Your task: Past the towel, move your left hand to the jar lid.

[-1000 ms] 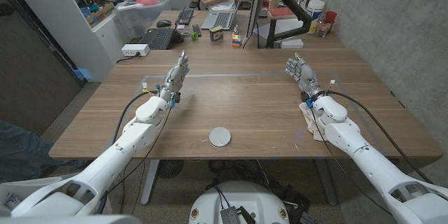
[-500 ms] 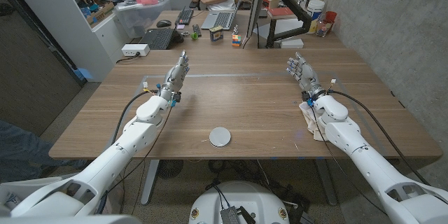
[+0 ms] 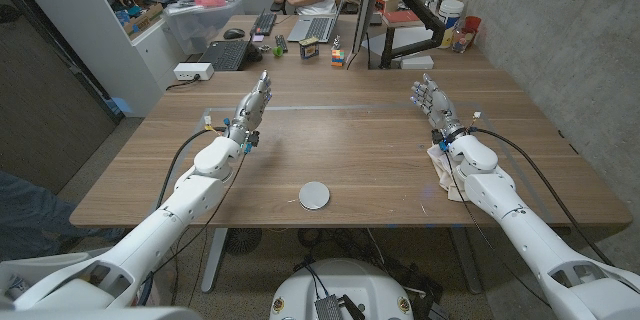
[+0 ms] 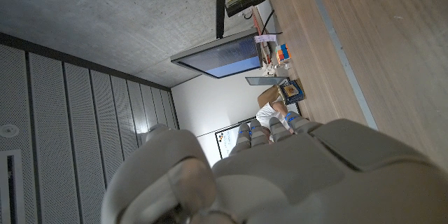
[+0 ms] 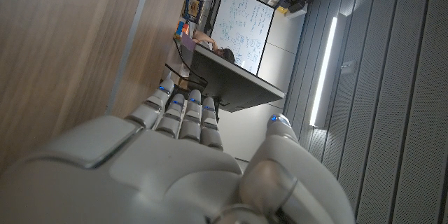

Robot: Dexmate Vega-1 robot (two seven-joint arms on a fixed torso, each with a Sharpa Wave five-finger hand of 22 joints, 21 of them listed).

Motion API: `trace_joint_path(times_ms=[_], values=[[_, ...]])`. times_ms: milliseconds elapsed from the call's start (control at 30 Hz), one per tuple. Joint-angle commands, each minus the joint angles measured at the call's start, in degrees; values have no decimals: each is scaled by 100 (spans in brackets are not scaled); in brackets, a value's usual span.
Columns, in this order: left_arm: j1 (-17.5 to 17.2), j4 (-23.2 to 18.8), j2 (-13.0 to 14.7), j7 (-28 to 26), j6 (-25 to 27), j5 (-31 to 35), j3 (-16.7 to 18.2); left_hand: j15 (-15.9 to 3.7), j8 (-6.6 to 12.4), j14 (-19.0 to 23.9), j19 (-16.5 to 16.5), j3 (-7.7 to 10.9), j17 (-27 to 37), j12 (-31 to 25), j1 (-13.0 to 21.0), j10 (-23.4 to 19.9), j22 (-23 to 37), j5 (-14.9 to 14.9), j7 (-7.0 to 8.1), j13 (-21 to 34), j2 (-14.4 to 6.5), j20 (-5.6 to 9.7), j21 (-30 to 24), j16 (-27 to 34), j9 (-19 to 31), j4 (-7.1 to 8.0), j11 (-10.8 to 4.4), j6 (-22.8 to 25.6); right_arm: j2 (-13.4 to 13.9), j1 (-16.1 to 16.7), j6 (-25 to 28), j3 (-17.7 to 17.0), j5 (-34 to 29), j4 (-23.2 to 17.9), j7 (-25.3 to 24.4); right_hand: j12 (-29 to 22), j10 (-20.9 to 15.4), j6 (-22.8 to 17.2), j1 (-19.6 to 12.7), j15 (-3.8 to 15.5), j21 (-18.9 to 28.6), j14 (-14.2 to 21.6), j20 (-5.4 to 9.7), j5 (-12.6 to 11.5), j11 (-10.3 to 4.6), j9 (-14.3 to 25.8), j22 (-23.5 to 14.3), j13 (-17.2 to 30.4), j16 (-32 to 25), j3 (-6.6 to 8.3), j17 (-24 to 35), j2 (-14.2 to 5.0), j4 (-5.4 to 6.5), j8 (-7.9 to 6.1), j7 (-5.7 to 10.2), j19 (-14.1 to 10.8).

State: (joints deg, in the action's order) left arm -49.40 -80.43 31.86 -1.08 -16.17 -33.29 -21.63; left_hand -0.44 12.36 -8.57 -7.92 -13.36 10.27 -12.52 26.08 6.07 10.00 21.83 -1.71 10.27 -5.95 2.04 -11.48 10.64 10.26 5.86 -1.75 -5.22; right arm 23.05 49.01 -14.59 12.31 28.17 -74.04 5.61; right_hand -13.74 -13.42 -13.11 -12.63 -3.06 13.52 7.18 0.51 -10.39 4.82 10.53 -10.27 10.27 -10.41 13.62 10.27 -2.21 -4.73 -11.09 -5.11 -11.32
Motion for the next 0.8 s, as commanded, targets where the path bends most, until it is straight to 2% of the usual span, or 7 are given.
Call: trace_joint_path(times_ms=[33,467,800], values=[[-208,-394,284,-111,-71,230,59,-4,-14,49,-36,-17,12,1,72,-40,25,35,-15,28,5,210,-10,46,15,-15,7,61,-18,5,9,-50,-89,-37,-36,20,-40,-53,-51,33,-19,52,4,-27,21,20,-20,28,-32,17,10,-10,-24,-39,11,-41],[-598,-797,476,-312,-420,493,180,-7,-12,91,-27,-20,12,-4,122,-97,26,35,8,29,2,181,-10,49,16,-40,-1,119,-5,-45,91,-18,-137,-1,-14,23,-55,-62,-51,32,-30,53,0,-27,13,21,-20,28,-30,14,10,-13,-26,-38,27,-44],[-797,-906,509,-477,-639,680,244,-22,-20,122,-20,-21,12,0,161,-122,26,35,32,30,-1,156,-10,51,17,-59,-37,136,-18,-99,72,8,-164,58,12,26,-64,-64,-51,24,-40,58,-1,-26,12,21,-20,29,-30,12,10,-16,-27,-35,33,-44]])
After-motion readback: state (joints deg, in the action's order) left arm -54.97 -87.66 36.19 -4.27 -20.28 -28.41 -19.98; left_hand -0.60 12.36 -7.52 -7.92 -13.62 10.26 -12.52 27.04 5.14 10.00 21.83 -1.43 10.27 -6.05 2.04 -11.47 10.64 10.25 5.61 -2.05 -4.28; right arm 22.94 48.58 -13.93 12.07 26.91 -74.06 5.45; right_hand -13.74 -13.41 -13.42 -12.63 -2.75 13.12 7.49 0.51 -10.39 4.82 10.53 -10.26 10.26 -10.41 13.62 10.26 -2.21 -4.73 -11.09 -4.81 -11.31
